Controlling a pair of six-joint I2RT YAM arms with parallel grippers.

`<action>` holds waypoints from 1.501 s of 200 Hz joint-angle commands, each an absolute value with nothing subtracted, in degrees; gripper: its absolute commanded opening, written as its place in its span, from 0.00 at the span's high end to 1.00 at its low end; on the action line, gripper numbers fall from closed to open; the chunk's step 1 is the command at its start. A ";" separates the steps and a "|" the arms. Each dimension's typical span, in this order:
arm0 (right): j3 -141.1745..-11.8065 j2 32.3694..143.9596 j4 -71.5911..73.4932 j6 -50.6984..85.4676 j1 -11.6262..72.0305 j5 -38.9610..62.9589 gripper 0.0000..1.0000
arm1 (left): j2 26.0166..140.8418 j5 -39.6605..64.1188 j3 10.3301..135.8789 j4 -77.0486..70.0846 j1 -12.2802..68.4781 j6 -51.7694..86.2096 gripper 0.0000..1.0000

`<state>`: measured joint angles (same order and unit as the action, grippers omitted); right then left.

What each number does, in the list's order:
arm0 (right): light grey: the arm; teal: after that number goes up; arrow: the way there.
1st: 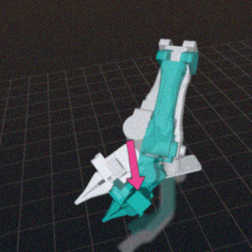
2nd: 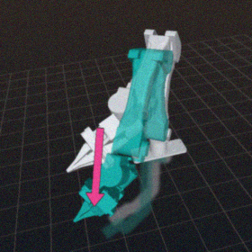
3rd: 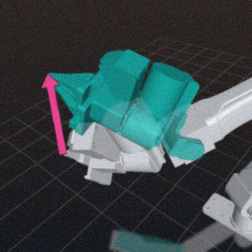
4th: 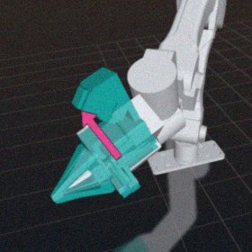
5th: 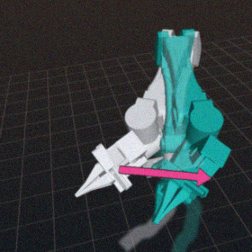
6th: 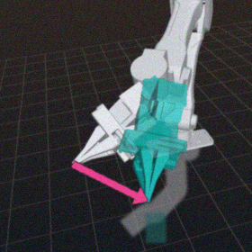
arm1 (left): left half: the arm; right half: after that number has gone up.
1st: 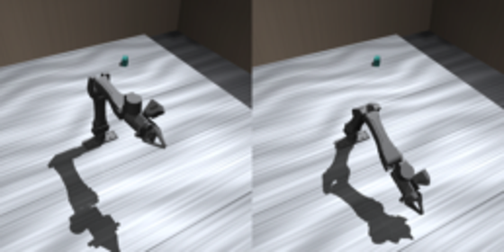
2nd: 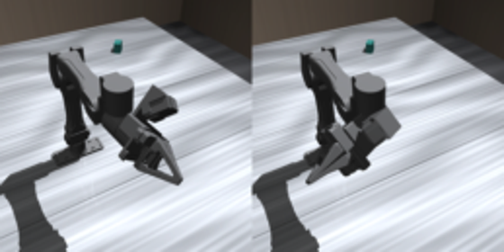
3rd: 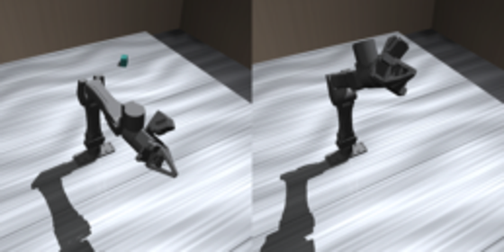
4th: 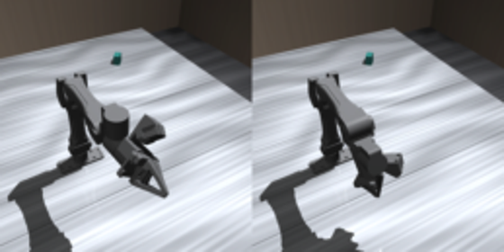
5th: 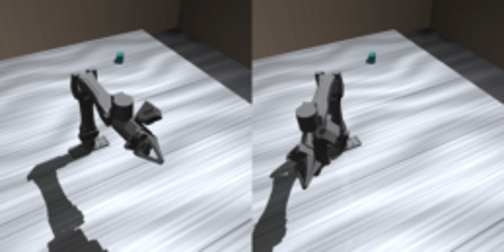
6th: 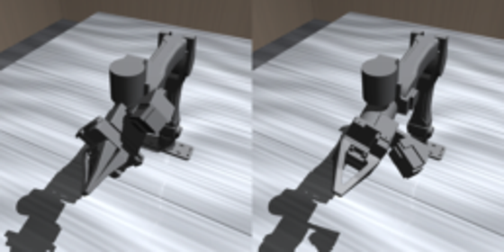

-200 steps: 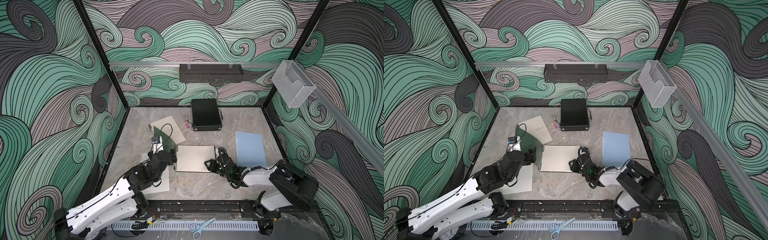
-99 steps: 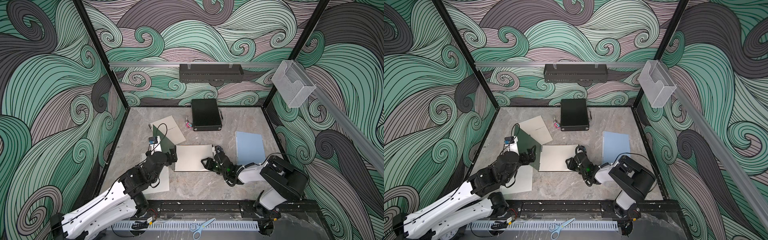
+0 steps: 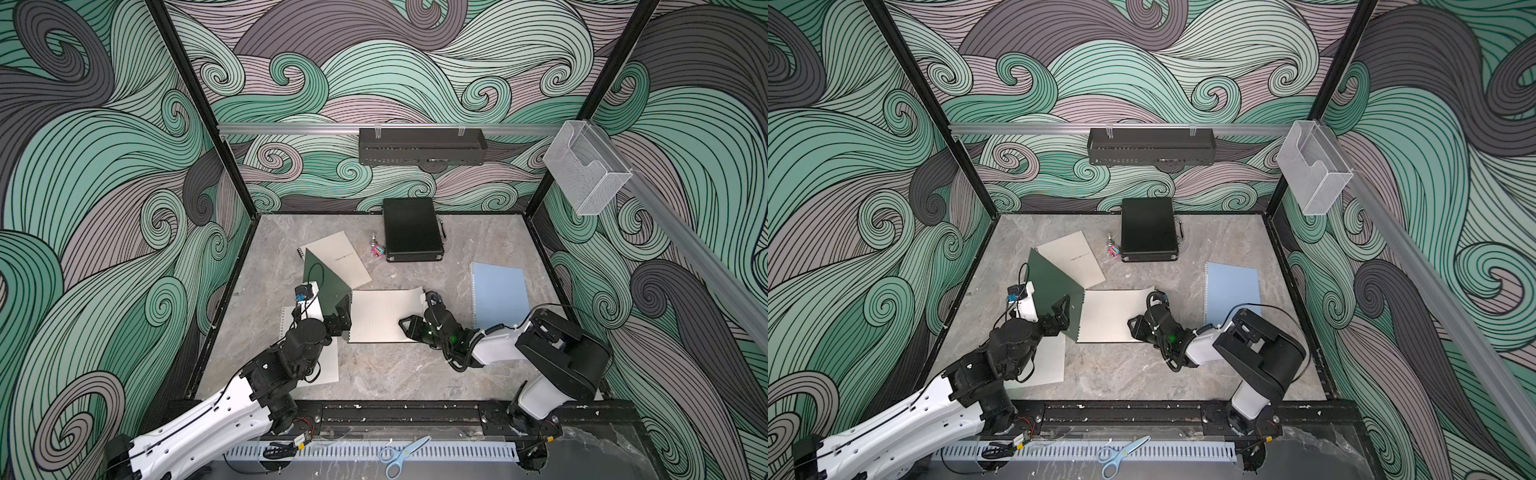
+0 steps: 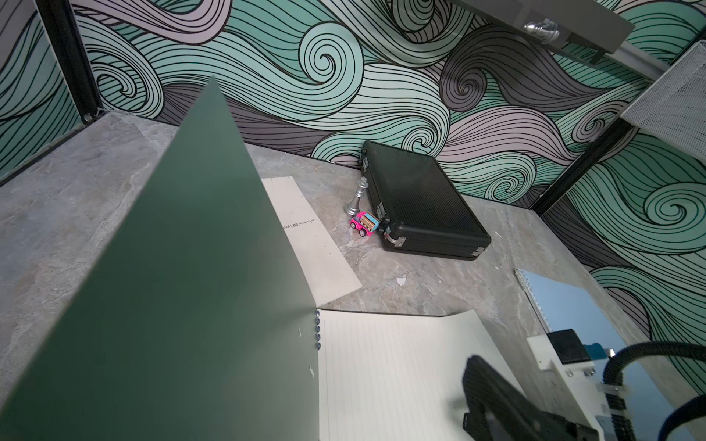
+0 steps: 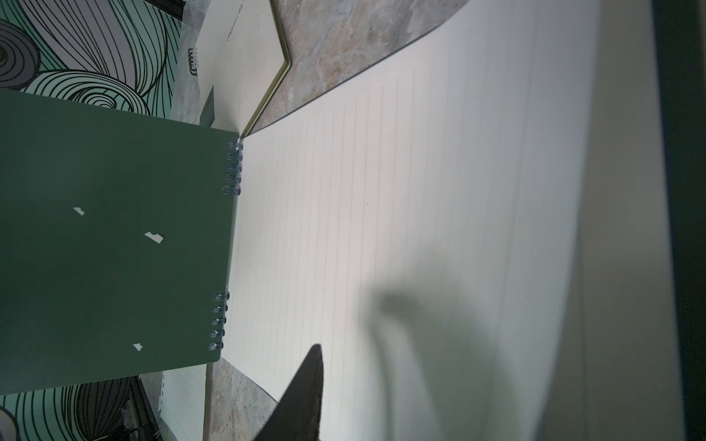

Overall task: Tear off pages from different notebooks
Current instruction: Tear off the paper from the notebook.

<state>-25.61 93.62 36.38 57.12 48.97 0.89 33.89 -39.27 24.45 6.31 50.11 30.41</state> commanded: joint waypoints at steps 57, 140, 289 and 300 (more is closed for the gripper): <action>-27.16 89.76 31.02 56.18 50.80 -1.84 0.67 | 39.65 -40.11 22.19 0.40 49.44 32.60 0.16; -26.43 86.13 29.85 55.16 52.11 -3.83 0.81 | 41.76 -35.73 22.29 1.03 44.77 34.65 0.47; -28.72 79.69 23.57 48.37 54.51 -5.31 1.00 | 47.24 -42.91 33.40 20.68 41.59 41.91 1.00; -29.49 79.05 22.05 47.03 55.09 -6.27 1.00 | 48.23 -42.96 33.99 21.78 41.33 42.30 1.00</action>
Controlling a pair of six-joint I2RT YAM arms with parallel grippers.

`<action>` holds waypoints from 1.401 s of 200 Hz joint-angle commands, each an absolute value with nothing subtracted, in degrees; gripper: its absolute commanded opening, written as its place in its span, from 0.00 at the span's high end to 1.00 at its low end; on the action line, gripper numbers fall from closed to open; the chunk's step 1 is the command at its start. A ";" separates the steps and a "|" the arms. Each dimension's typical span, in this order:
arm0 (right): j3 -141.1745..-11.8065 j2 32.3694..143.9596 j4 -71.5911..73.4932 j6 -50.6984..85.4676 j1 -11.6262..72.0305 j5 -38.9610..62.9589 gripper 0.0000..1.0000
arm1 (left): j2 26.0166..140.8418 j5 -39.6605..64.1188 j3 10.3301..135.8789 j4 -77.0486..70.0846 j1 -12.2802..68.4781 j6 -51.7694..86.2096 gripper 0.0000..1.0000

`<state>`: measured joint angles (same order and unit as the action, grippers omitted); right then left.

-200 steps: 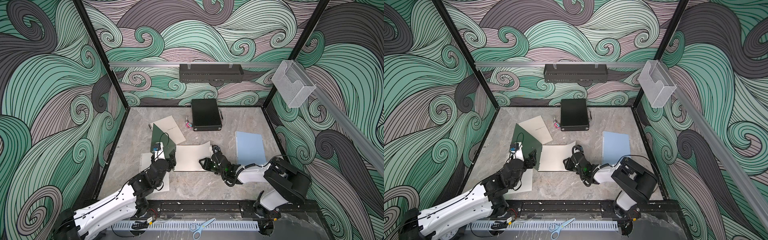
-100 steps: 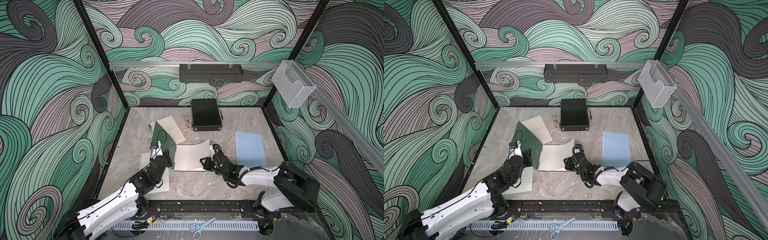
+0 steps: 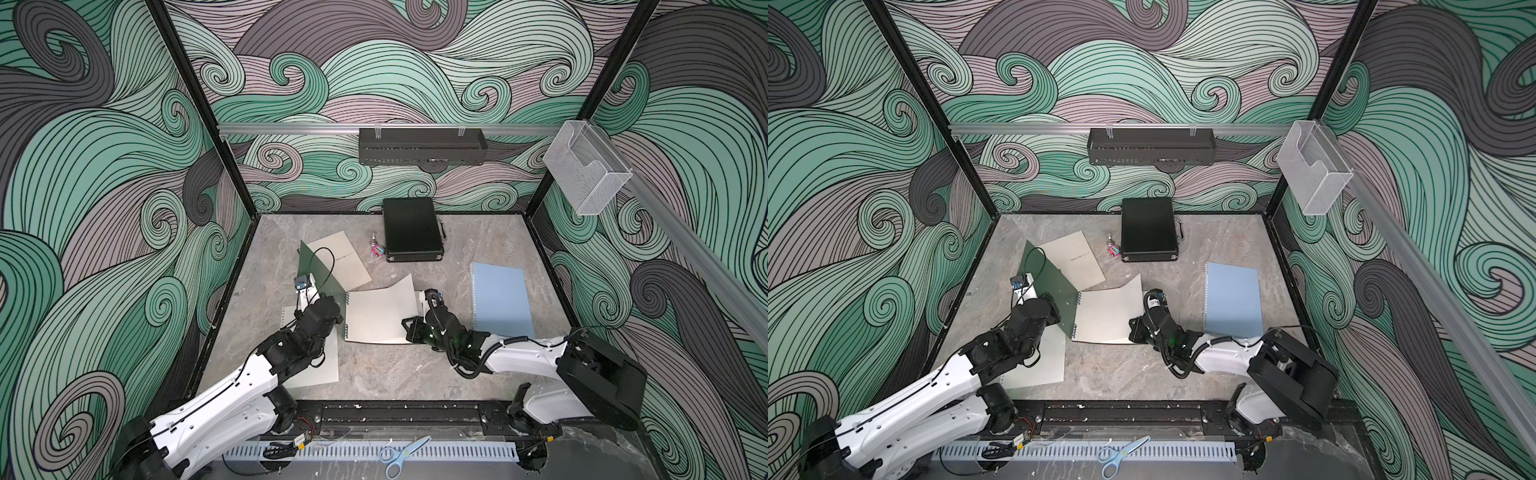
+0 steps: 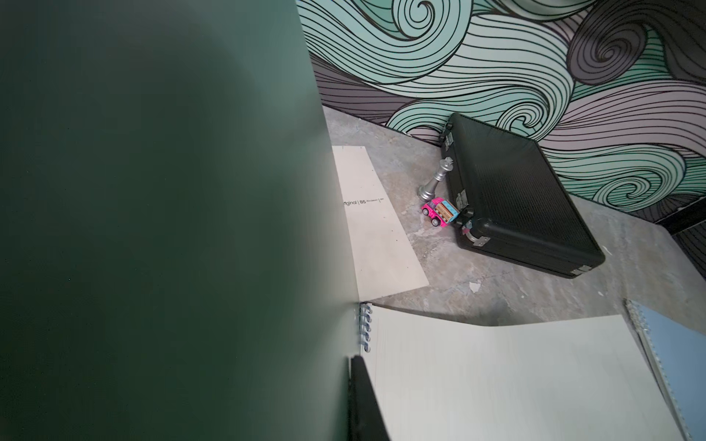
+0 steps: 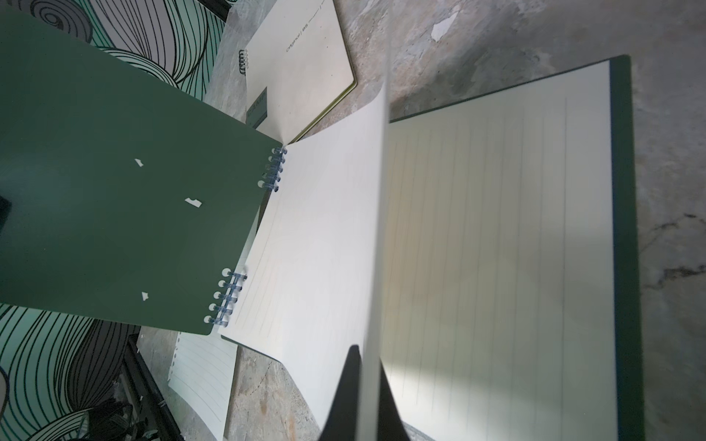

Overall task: Tear off pages from different notebooks
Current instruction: Tear off the paper from the notebook.

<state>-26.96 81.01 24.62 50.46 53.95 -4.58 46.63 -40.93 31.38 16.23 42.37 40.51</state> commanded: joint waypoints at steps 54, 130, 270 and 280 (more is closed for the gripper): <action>-32.75 77.23 15.16 40.86 58.30 -12.56 1.00 | 52.81 -45.01 37.91 28.88 39.73 46.36 1.00; -30.91 76.47 17.93 36.51 59.94 -12.17 1.00 | 56.08 -42.24 39.91 30.34 38.47 47.12 1.00; -31.24 77.17 18.26 35.06 59.60 -12.41 1.00 | 55.24 -39.19 36.78 26.05 37.97 44.60 1.00; -31.25 76.22 16.76 35.32 59.67 -13.27 1.00 | 55.98 -39.36 37.25 26.66 37.87 44.81 1.00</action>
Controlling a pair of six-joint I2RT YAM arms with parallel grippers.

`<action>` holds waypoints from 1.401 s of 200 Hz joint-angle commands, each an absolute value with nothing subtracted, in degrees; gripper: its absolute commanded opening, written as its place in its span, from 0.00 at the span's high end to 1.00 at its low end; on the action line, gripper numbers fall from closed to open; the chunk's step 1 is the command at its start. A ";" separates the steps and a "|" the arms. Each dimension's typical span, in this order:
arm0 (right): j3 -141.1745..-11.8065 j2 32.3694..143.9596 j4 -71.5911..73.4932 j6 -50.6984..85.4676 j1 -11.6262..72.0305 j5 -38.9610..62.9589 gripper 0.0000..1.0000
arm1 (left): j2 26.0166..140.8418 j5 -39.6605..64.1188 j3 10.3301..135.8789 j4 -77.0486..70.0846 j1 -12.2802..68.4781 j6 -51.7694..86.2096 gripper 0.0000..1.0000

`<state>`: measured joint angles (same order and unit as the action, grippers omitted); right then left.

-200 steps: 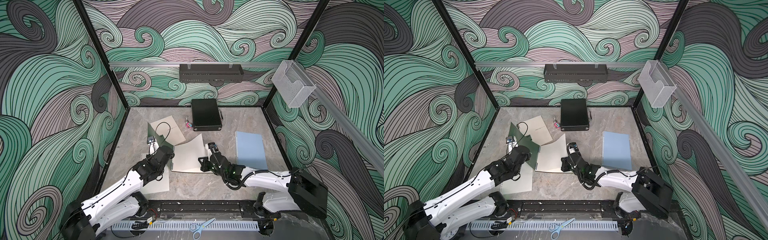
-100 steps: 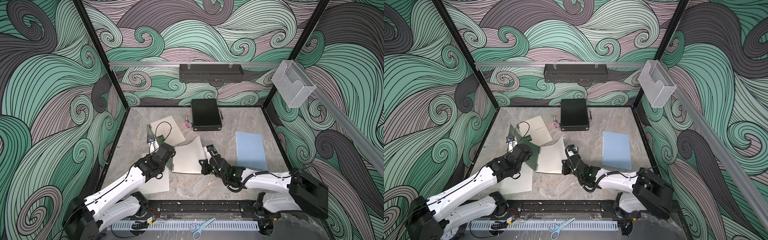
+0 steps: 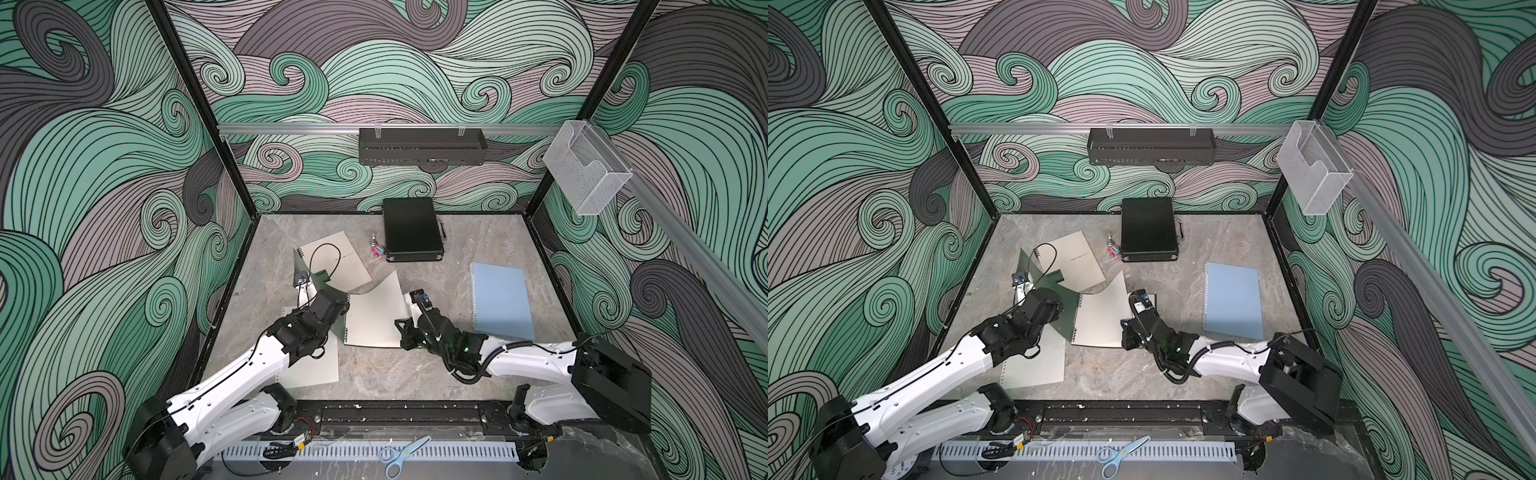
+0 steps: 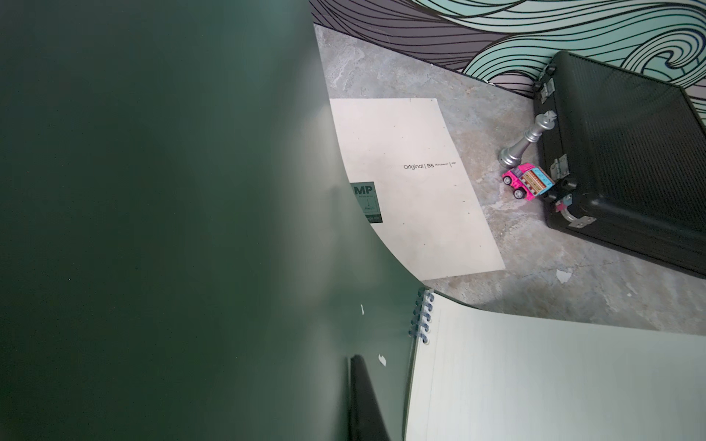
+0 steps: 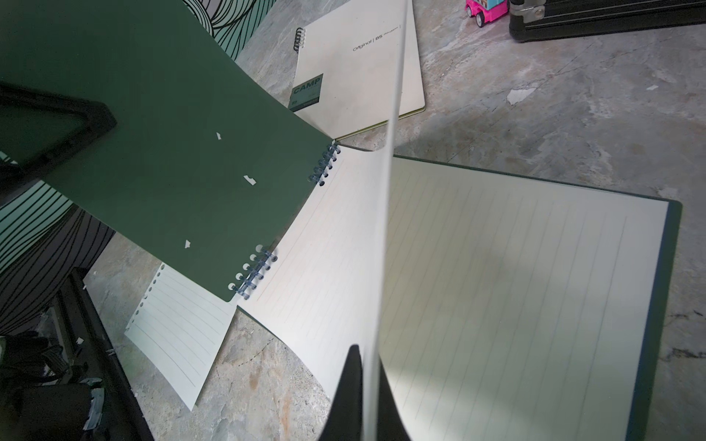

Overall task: Tear off pages from different notebooks
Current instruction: Tear off the paper from the notebook.

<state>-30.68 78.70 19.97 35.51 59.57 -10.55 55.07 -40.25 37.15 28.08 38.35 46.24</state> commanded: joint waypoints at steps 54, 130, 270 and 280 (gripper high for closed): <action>-30.69 74.50 13.88 35.48 59.55 -17.32 1.00 | 56.93 -39.17 39.83 30.10 37.35 44.77 1.00; -32.41 73.74 11.45 34.00 59.55 -18.41 1.00 | 57.69 -38.42 41.55 32.45 37.35 44.76 1.00; -27.26 70.34 -10.96 48.77 51.59 -36.60 1.00 | 57.65 -42.45 41.05 35.21 35.46 44.83 1.00; -26.33 69.28 -10.85 49.29 51.51 -36.30 1.00 | 57.23 -41.78 41.11 35.22 35.33 44.42 1.00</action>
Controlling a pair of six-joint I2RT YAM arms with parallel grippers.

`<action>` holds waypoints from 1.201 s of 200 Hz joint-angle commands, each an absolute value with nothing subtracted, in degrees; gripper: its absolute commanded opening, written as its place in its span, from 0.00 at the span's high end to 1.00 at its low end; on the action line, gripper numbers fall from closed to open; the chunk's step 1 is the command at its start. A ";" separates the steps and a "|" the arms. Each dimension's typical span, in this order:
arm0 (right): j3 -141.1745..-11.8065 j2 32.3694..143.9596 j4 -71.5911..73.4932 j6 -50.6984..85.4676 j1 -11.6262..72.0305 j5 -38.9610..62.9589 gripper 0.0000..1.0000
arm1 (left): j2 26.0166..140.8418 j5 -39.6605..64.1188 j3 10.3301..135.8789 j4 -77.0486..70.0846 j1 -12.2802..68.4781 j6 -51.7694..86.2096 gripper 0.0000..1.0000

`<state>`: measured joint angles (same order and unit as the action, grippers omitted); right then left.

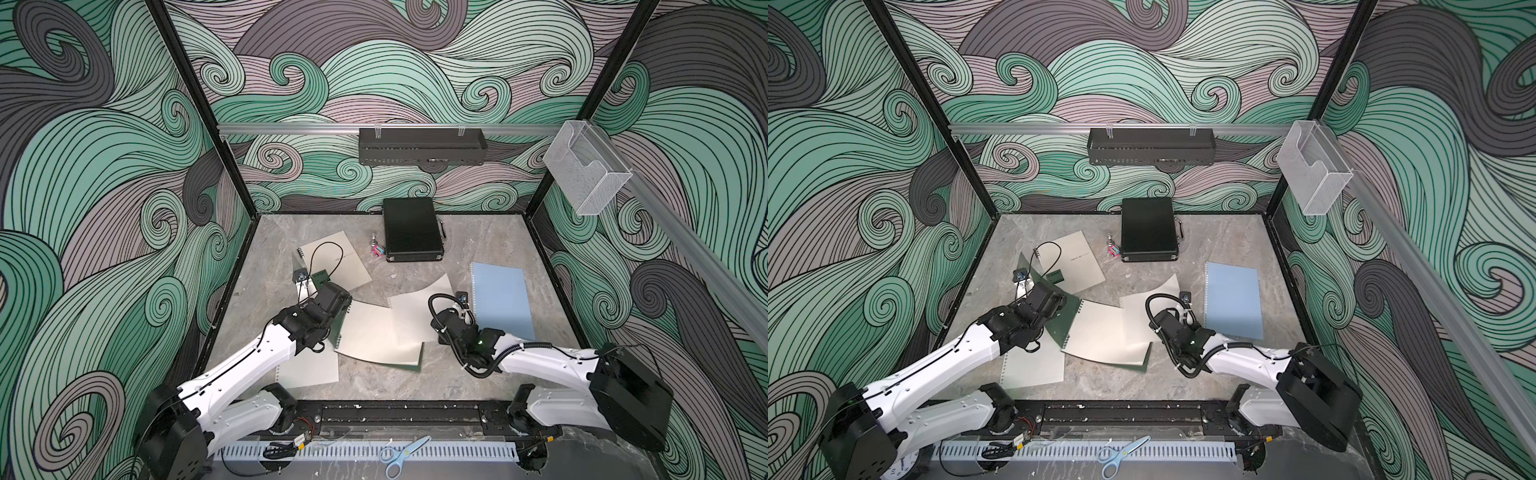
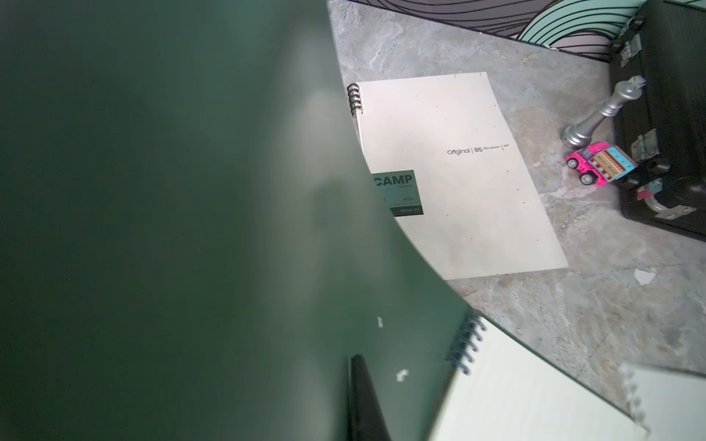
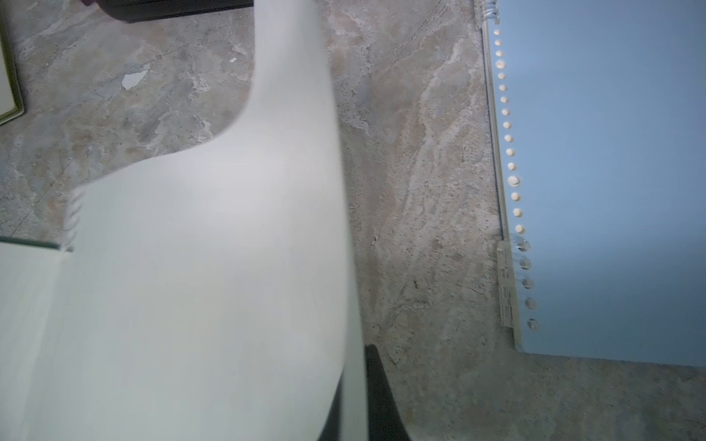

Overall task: Tear off pages from different notebooks
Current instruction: Tear off the paper from the notebook, then close the notebook at the center of the board.

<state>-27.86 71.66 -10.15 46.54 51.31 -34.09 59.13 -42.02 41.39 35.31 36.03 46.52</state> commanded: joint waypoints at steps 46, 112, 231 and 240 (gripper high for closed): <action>-25.36 61.46 -11.02 47.29 51.50 -34.85 1.00 | 54.00 -37.86 43.65 38.56 35.33 43.41 1.00; -25.95 59.36 -11.38 49.59 48.77 -32.33 1.00 | 53.12 -24.41 44.03 30.95 39.49 32.65 1.00; -23.76 60.41 -9.63 53.17 45.75 -31.01 1.00 | 61.14 -17.22 48.34 20.50 51.63 22.35 0.76; -23.88 60.00 -10.08 52.71 45.62 -31.59 1.00 | 62.18 -16.86 48.38 19.48 52.59 21.77 0.63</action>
